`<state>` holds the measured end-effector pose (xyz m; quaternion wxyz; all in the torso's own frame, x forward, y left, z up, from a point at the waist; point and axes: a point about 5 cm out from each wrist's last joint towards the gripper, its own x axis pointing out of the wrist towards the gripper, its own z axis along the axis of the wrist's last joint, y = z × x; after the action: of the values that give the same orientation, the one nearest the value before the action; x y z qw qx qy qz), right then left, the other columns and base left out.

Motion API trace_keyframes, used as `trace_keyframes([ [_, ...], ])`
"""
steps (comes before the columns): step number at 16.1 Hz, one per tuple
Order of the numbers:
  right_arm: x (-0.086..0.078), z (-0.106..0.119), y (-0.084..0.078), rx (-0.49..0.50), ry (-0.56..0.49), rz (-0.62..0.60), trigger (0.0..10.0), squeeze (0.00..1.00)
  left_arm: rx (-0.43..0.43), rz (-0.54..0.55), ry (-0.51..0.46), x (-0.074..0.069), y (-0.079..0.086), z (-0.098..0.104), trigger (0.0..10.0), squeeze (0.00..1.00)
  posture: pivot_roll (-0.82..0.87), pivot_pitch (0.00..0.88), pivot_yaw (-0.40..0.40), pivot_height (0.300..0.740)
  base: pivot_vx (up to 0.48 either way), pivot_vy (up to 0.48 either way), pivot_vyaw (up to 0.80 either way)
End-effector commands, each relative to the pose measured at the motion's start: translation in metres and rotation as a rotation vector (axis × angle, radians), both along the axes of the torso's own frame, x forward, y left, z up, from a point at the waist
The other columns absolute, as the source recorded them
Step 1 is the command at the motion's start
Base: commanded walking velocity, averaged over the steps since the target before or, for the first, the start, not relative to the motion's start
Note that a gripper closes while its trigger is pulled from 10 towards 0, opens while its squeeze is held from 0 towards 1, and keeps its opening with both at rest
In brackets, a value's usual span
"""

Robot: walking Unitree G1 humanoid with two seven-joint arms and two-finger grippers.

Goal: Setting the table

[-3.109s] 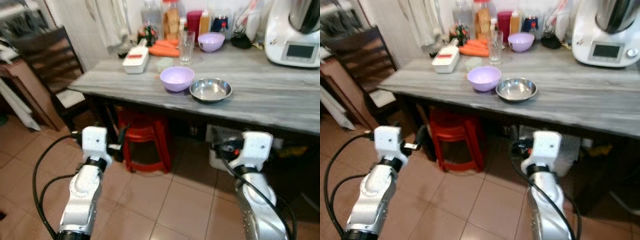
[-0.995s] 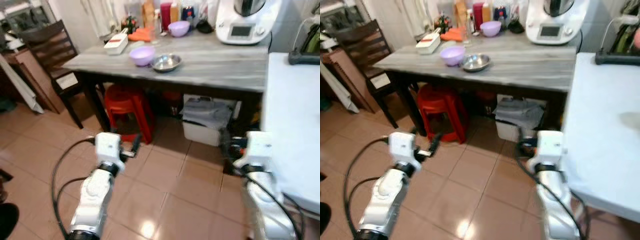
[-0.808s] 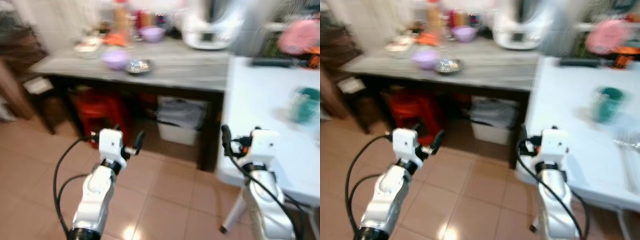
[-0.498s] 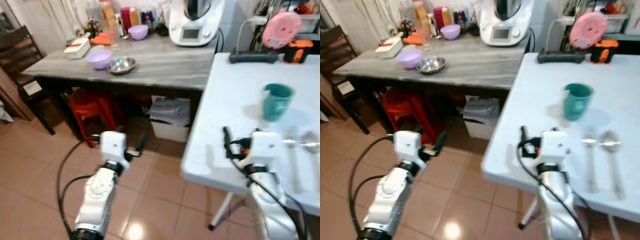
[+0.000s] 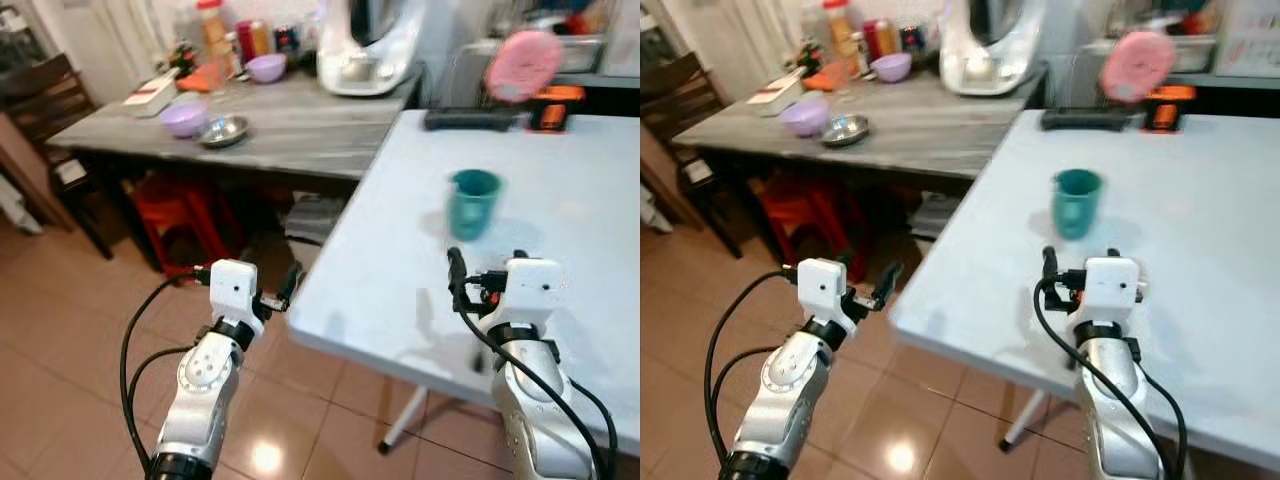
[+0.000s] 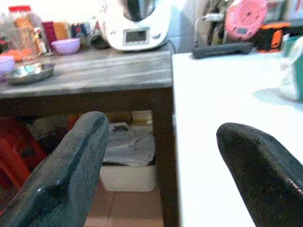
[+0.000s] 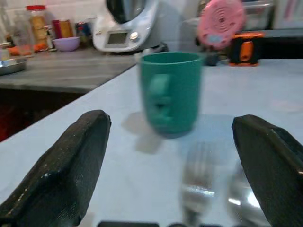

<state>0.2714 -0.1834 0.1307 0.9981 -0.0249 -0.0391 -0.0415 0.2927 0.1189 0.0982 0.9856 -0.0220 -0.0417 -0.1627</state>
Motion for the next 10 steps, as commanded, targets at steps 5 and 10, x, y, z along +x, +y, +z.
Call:
trace_keyframes([
  [5,0.0004,-0.0021,0.0112,0.042,0.009,0.02,10.0,0.0,0.022,0.0,0.016,0.0032,0.0111,-0.0015,10.0,0.0,-0.09,0.0,0.145,0.74,0.0,0.0,-0.32],
  [10,0.0001,-0.004,0.0132,0.052,0.018,0.02,10.0,0.0,0.02,-0.036,0.03,0.003,0.0093,-0.0025,10.0,0.0,-0.09,0.0,0.148,0.74,0.0,0.0,-0.74],
])
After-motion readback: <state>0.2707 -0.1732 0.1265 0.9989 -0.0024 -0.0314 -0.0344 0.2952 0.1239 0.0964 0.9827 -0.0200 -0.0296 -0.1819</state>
